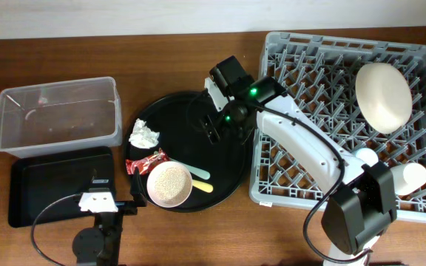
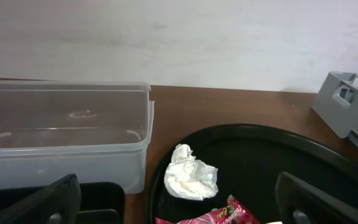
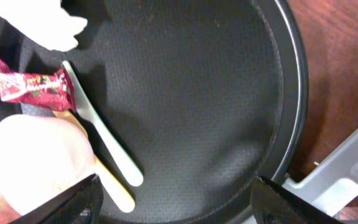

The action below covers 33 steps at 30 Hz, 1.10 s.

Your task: Sort waste into correct bins and load items into the dishwasher rack

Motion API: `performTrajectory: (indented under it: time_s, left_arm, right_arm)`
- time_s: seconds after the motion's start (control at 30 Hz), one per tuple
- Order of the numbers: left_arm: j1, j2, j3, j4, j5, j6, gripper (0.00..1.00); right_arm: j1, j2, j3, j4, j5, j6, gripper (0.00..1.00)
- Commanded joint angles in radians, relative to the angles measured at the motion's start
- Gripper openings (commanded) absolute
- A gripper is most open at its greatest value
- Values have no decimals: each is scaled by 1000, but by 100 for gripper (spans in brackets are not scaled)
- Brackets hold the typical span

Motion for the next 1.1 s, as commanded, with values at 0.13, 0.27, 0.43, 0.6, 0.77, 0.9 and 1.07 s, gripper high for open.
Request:
performTrajectory:
  time_s: [0.13,0.27,0.43,0.6,0.77,0.9,1.07]
  left_arm:
    - [-4,-6,-5,2,37,11,99]
    - [-4,-6,-5,115,151,12,99]
    - [-4,20,117,175,165,12,99]
    - [-4,260,463,-191,137,12,99]
    - [-4,598,750,-534,176,12,99]
    - [-4,777,792,-594,293,12,99]
    - [-4,969,792,-642,347,12,99]
  right_arm:
    - [-86,-221,94,38,-12,76,84]
    - [-133,-337,94,46,-12,90,99]
    - [-148,-389,94,32,-12,90,98]
    - [-147,-370,94,32,-12,90,98]
    - [-147,-362,94,32,-12,90,98]
    - [-147,-362,94,27,-12,90,98]
    - [-147,-362,94,5,-11,90,98]
